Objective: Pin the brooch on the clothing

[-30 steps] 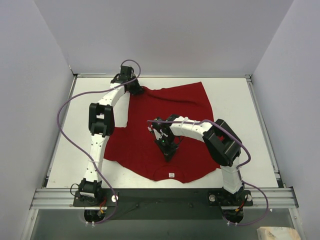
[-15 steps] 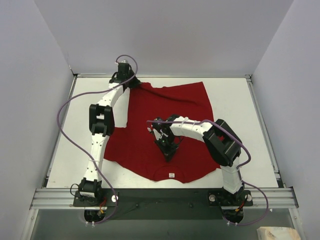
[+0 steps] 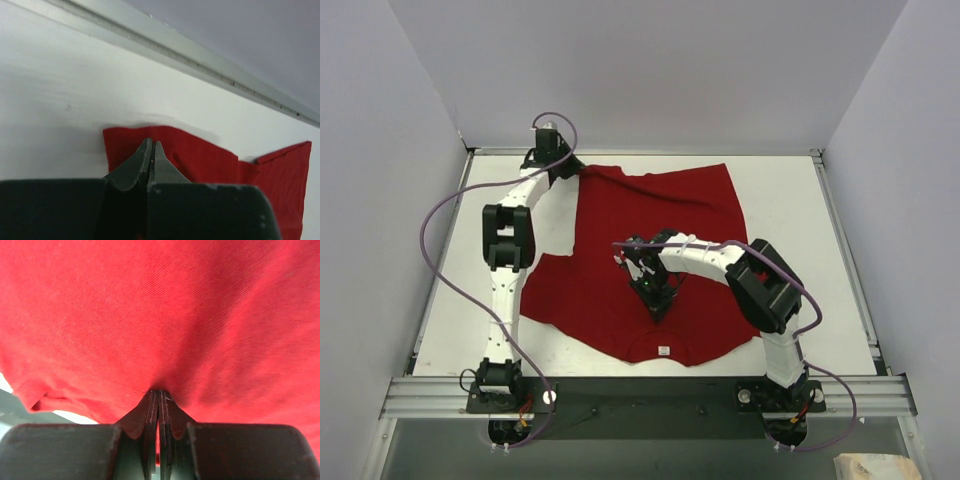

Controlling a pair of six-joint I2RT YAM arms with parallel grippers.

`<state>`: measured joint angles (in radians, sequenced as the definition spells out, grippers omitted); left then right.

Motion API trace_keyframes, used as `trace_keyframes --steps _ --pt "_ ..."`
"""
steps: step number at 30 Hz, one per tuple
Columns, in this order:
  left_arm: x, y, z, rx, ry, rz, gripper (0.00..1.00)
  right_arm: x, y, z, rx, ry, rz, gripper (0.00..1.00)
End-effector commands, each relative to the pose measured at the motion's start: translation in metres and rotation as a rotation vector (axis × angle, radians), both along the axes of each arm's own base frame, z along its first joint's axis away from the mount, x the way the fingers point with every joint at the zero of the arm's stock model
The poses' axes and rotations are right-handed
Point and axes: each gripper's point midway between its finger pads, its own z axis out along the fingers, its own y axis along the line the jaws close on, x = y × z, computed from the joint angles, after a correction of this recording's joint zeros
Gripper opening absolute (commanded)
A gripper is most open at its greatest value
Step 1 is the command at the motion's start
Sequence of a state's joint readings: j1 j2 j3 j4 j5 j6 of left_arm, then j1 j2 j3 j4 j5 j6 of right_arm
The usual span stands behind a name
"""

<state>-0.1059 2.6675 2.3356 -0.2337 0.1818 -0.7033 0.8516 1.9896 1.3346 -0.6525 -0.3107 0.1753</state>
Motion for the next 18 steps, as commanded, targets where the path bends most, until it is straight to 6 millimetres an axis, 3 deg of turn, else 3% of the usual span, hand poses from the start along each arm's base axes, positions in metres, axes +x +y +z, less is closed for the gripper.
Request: trace_keyframes --steps 1,2,4,5,8,10,11,13,14,15,16,17,18 --pt "-0.012 -0.008 0.119 0.018 -0.24 -0.069 0.01 0.031 -0.011 0.034 -0.05 -0.171 0.012 0.0" --pt "-0.019 -0.007 0.148 0.021 -0.283 -0.07 0.02 0.04 -0.009 0.042 -0.036 -0.2 -0.001 0.0" --pt "-0.032 -0.004 0.147 0.028 -0.272 -0.075 0.04 0.062 -0.002 0.066 0.014 -0.28 -0.03 0.0" --pt "-0.04 -0.003 0.167 0.027 -0.298 -0.078 0.04 0.077 -0.007 0.073 0.024 -0.31 -0.063 0.0" --pt "-0.065 -0.006 0.172 0.022 -0.282 -0.115 0.04 0.116 -0.006 0.1 0.121 -0.375 -0.143 0.0" --pt "-0.082 -0.012 0.18 0.008 -0.285 -0.149 0.04 0.156 -0.019 0.118 0.186 -0.404 -0.248 0.0" --pt "-0.092 -0.013 0.165 0.007 -0.25 -0.164 0.04 0.169 -0.024 0.124 0.211 -0.411 -0.28 0.0" --pt "-0.109 -0.019 0.165 -0.006 -0.237 -0.201 0.0 0.199 -0.048 0.13 0.223 -0.432 -0.37 0.0" --pt "-0.122 -0.022 0.144 -0.013 -0.186 -0.213 0.0 0.215 -0.051 0.14 0.247 -0.462 -0.407 0.0" --pt "-0.13 -0.026 0.14 -0.022 -0.175 -0.228 0.0 0.231 -0.07 0.142 0.247 -0.474 -0.464 0.0" --pt "-0.139 -0.03 0.147 -0.029 -0.185 -0.243 0.0 0.241 -0.076 0.14 0.247 -0.474 -0.494 0.0" --pt "-0.15 -0.039 0.14 -0.031 -0.168 -0.263 0.0 0.255 -0.082 0.146 0.262 -0.493 -0.542 0.0" --pt "-0.164 -0.043 0.122 -0.031 -0.121 -0.273 0.0 0.264 -0.088 0.147 0.27 -0.49 -0.586 0.0"
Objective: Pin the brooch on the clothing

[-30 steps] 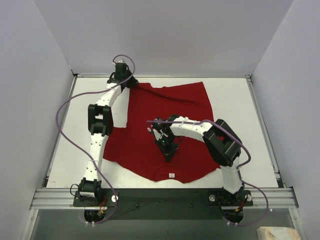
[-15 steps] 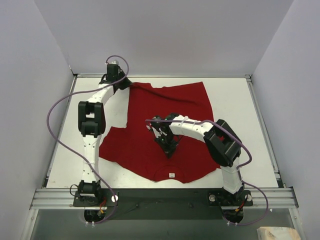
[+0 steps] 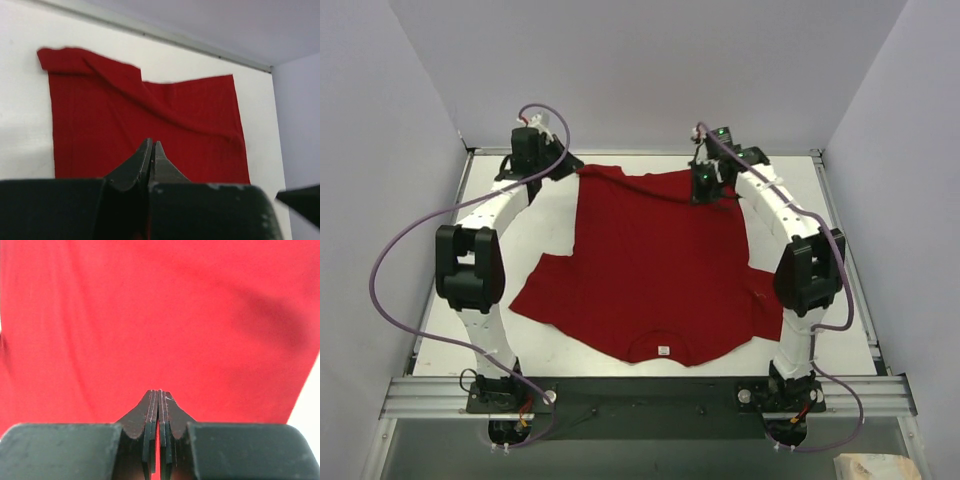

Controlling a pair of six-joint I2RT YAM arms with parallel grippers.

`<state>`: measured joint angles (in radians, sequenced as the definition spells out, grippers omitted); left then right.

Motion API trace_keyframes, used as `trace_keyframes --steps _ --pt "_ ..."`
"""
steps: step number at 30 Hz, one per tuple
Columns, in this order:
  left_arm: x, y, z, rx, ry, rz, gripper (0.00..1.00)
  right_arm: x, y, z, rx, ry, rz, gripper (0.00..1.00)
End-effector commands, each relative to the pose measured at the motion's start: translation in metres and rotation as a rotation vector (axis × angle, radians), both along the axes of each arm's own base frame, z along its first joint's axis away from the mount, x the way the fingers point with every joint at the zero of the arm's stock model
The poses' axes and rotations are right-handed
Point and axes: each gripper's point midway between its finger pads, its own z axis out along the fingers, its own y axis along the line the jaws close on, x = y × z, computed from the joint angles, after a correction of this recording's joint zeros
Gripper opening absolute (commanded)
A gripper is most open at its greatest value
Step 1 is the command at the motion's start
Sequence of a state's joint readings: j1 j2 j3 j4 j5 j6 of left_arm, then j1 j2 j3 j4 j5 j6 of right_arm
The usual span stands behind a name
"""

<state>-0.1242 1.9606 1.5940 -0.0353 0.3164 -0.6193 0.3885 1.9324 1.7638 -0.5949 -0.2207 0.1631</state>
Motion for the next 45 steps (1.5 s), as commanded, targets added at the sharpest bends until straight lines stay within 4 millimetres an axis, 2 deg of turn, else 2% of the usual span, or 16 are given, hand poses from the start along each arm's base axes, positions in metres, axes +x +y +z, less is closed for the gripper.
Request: trace_keyframes --steps 1,2,3,4,6,8,9,12,13,15,16,22,28,33,41,45 --pt "-0.049 -0.031 -0.026 -0.007 0.07 -0.108 0.0 0.039 -0.032 -0.006 0.071 0.039 -0.163 0.0" --pt "-0.053 -0.038 -0.025 -0.009 0.05 -0.122 0.0 0.051 -0.036 -0.002 0.101 0.023 -0.194 0.0" --pt "-0.07 -0.055 -0.038 -0.002 0.081 -0.159 0.0 0.057 -0.039 -0.006 0.132 0.04 -0.248 0.0" --pt "-0.078 -0.062 -0.037 0.003 0.081 -0.178 0.0 0.067 -0.05 -0.016 0.148 0.057 -0.288 0.0" --pt "-0.1 -0.085 -0.051 0.026 0.115 -0.226 0.0 0.084 -0.057 -0.025 0.165 0.056 -0.356 0.0" --pt "-0.114 -0.102 -0.054 0.029 0.126 -0.261 0.0 0.099 -0.067 -0.031 0.163 0.044 -0.41 0.0" --pt "-0.127 -0.119 -0.057 0.029 0.136 -0.298 0.0 0.109 -0.067 -0.038 0.169 0.045 -0.438 0.0" --pt "-0.149 -0.139 -0.067 0.036 0.165 -0.345 0.0 0.122 -0.072 -0.05 0.164 0.049 -0.479 0.0" --pt "-0.166 -0.148 -0.078 0.043 0.216 -0.373 0.0 0.128 -0.074 -0.056 0.165 0.052 -0.516 0.0" --pt "-0.178 -0.159 -0.081 0.048 0.224 -0.403 0.0 0.135 -0.088 -0.068 0.126 0.044 -0.596 0.0" --pt "-0.191 -0.17 -0.084 0.056 0.232 -0.431 0.0 0.138 -0.091 -0.07 0.123 0.04 -0.639 0.0" --pt "-0.238 -0.2 -0.102 0.089 0.284 -0.531 0.0 0.154 -0.115 -0.086 0.115 0.022 -0.779 0.0" --pt "-0.274 -0.211 -0.12 0.131 0.349 -0.597 0.0 0.169 -0.128 -0.102 0.193 0.037 -0.876 0.0" --pt "-0.296 -0.218 -0.124 0.163 0.375 -0.645 0.0 0.174 -0.134 -0.119 0.258 0.089 -0.966 0.0" --pt "-0.329 -0.212 -0.142 0.267 0.458 -0.704 0.0 0.171 -0.149 -0.147 0.36 0.205 -1.105 0.0" --pt "-0.346 -0.205 -0.155 0.322 0.504 -0.726 0.0 0.17 -0.154 -0.151 0.377 0.221 -1.158 0.0"
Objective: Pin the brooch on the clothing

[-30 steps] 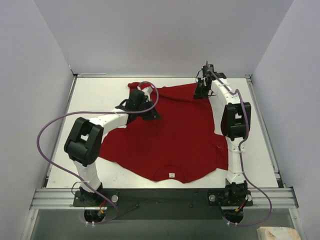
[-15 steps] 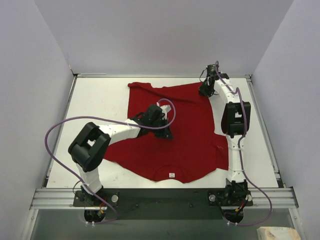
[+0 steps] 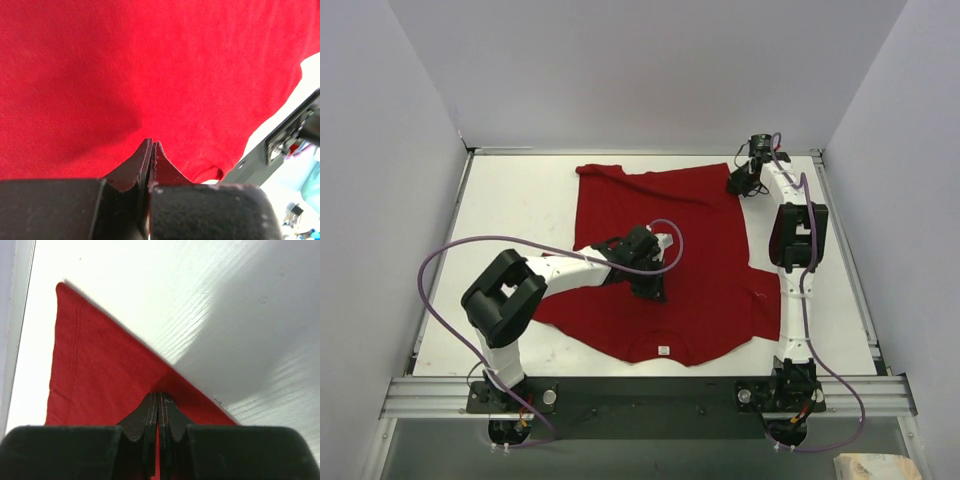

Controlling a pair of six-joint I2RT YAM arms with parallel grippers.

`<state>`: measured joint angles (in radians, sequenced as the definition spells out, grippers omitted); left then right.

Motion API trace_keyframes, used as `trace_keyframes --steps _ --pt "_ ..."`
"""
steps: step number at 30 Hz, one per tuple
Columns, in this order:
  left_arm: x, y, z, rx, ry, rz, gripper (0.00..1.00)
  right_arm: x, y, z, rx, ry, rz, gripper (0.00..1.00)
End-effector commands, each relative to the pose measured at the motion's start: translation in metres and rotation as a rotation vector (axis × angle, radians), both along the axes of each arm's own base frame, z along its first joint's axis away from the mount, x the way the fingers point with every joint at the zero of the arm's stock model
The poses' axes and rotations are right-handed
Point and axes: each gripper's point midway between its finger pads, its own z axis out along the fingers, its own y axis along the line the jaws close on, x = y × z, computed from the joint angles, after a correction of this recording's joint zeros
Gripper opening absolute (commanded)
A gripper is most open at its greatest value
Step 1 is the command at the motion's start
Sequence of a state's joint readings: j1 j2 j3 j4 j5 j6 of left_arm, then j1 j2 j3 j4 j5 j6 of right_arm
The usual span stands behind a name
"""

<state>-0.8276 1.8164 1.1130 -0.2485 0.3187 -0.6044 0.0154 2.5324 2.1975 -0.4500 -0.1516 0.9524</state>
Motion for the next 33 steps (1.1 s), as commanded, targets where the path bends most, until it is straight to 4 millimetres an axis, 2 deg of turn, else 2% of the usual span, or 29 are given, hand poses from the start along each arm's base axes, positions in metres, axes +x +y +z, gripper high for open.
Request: trace_keyframes --steps 1,13,17,19,22,23,25,26,27,29,30,31,33 --pt "-0.014 0.008 0.0 0.056 0.005 -0.042 0.0 -0.005 -0.019 -0.021 0.053 0.066 -0.111 0.0" --pt "-0.034 0.015 -0.031 0.137 0.095 -0.057 0.0 -0.003 -0.044 -0.027 0.063 0.067 -0.167 0.0" --pt "-0.035 0.016 -0.032 0.143 0.089 -0.059 0.0 0.007 -0.037 -0.02 0.097 0.025 -0.12 0.0" --pt "-0.031 0.013 -0.028 0.138 0.072 -0.06 0.0 0.016 -0.034 -0.01 0.105 -0.022 -0.093 0.0" --pt "-0.023 0.011 -0.021 0.142 0.039 -0.063 0.0 0.027 -0.029 0.015 0.118 -0.096 -0.053 0.0" --pt "-0.018 0.007 -0.013 0.136 0.014 -0.073 0.0 0.03 -0.028 0.033 0.106 -0.134 -0.03 0.0" --pt "-0.009 0.004 -0.002 0.133 -0.031 -0.07 0.0 0.032 -0.026 0.054 0.088 -0.179 -0.003 0.0" --pt "0.001 0.0 0.009 0.121 -0.067 -0.071 0.0 0.032 -0.025 0.077 0.072 -0.22 0.022 0.0" --pt "0.007 -0.002 0.019 0.109 -0.093 -0.066 0.0 0.033 -0.022 0.088 0.062 -0.248 0.044 0.0" --pt "0.022 -0.005 0.036 0.074 -0.144 -0.052 0.0 0.025 -0.017 0.12 0.024 -0.297 0.092 0.0" --pt "0.03 -0.009 0.051 0.041 -0.179 -0.045 0.0 0.021 -0.011 0.13 0.014 -0.313 0.119 0.0" --pt "0.036 -0.009 0.057 0.023 -0.194 -0.037 0.0 0.017 -0.006 0.139 0.01 -0.327 0.144 0.0" --pt "0.054 -0.005 0.079 -0.036 -0.233 0.005 0.0 -0.002 0.005 0.155 -0.02 -0.34 0.207 0.0"
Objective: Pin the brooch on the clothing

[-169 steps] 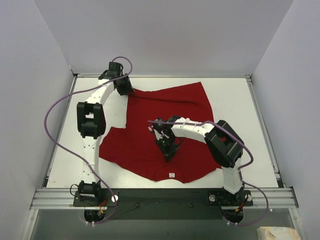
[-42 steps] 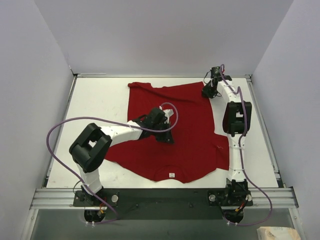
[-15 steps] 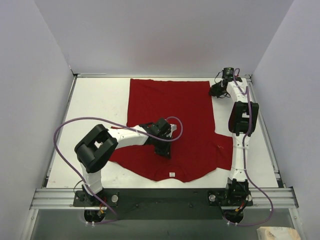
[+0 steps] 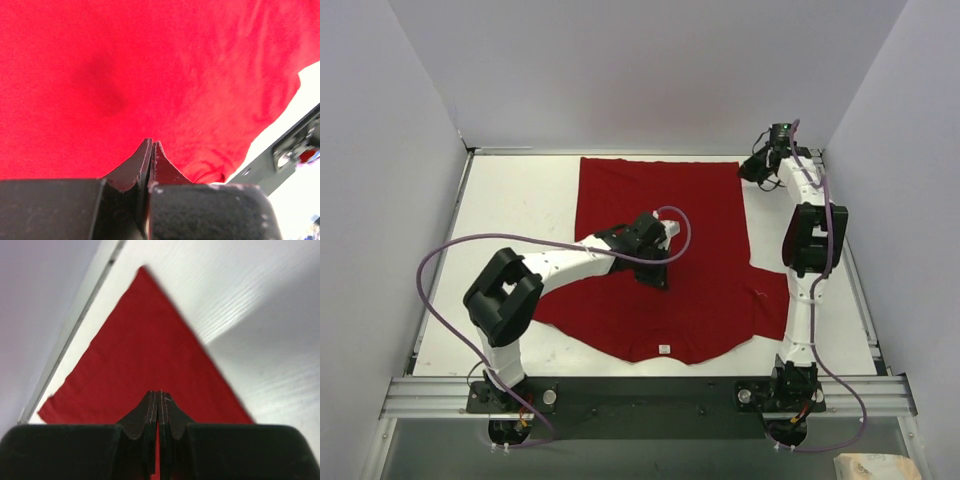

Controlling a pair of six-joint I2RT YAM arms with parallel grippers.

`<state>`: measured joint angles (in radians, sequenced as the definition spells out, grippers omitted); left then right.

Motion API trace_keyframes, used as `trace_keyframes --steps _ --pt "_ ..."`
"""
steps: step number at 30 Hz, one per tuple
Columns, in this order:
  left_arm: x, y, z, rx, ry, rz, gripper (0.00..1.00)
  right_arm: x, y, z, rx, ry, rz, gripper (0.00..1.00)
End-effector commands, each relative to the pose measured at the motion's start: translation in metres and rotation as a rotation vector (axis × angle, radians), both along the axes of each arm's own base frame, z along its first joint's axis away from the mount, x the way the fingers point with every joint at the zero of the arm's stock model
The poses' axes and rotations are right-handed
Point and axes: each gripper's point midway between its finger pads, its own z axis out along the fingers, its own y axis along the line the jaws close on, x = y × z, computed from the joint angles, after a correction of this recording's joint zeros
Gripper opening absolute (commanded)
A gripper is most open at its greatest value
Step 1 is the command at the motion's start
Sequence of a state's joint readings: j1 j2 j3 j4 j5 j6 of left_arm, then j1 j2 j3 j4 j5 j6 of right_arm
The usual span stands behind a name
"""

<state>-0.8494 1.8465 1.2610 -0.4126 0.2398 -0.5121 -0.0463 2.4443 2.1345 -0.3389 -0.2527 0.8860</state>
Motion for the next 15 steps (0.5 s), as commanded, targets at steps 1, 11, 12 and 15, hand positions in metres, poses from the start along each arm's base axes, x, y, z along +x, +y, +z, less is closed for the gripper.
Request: trace_keyframes --steps 1,11,12,15 --pt "0.052 -0.001 0.072 -0.165 -0.181 0.058 0.0 -0.025 0.03 0.13 -0.069 -0.232 0.179 0.0" --pt "0.109 0.119 0.11 -0.396 -0.172 0.417 0.22 -0.162 0.126 0.078 -0.136 -0.071 0.531 0.0" --pt "0.117 0.144 0.109 -0.397 -0.176 0.48 0.25 -0.182 0.129 0.059 -0.131 -0.016 0.554 0.0" --pt "0.1 0.191 0.092 -0.325 -0.148 0.596 0.43 -0.222 0.148 0.038 -0.128 0.04 0.646 0.0"
